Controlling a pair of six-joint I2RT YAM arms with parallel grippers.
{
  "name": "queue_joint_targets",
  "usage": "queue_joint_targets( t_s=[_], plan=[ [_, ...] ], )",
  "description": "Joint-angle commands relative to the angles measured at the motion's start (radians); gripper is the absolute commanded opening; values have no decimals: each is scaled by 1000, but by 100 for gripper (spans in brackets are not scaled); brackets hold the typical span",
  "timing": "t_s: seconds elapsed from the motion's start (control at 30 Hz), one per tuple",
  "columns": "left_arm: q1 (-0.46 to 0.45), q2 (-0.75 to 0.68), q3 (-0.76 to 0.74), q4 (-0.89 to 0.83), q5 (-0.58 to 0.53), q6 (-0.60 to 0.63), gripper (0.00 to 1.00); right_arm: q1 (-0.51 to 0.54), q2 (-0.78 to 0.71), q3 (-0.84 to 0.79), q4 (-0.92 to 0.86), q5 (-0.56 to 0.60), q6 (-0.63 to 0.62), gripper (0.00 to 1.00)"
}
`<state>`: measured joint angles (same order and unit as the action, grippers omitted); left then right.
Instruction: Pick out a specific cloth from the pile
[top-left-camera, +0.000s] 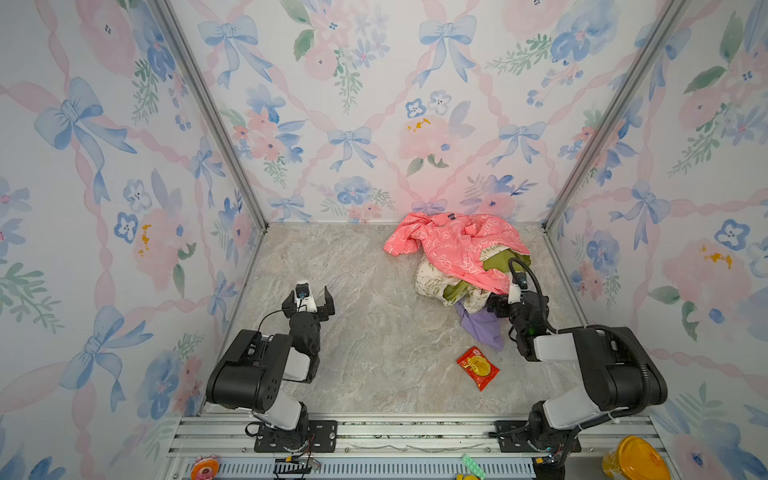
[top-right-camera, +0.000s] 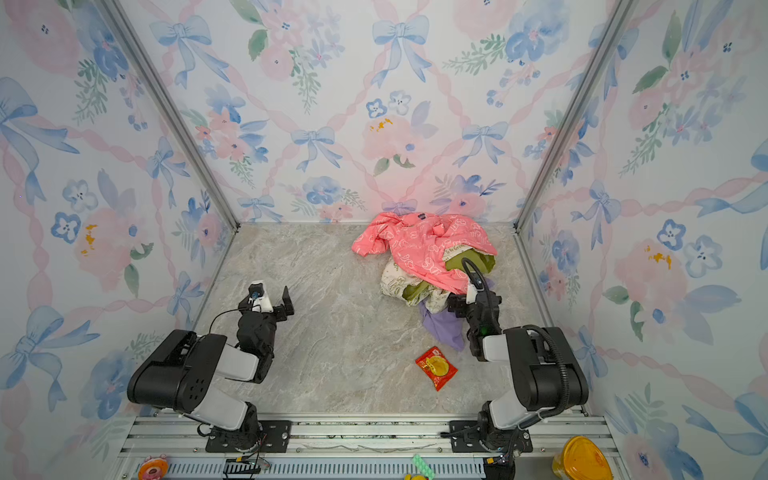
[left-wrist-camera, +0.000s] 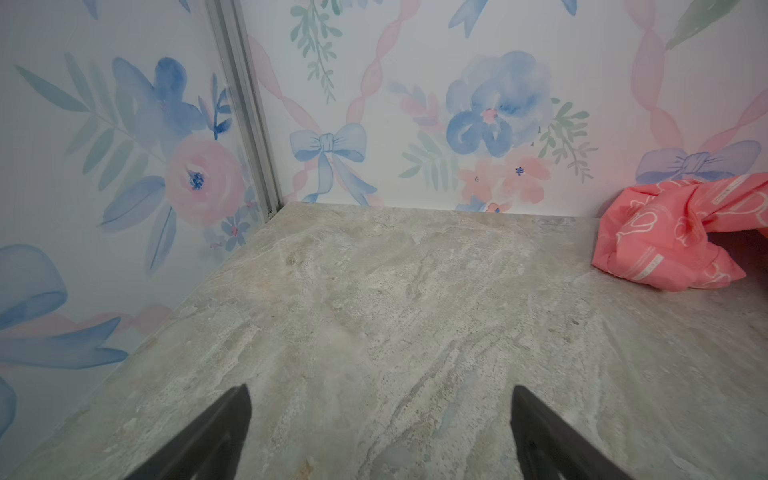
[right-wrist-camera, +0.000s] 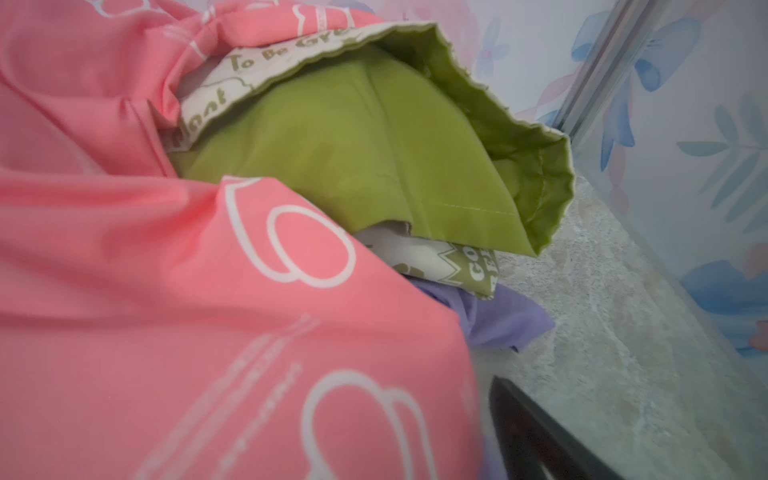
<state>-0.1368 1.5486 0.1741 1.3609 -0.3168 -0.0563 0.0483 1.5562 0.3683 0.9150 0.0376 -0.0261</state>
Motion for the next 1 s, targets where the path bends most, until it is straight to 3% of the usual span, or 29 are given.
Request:
queue_joint_targets(
  t_s=[0.0, 0.97],
  plan=[
    [0, 9, 8, 17, -7, -8, 98, -5, -7, 21, -3, 8, 15, 97],
    [3, 11, 8, 17, -6, -8, 98, -13, -7, 23, -4, -8, 20, 97]
  ],
)
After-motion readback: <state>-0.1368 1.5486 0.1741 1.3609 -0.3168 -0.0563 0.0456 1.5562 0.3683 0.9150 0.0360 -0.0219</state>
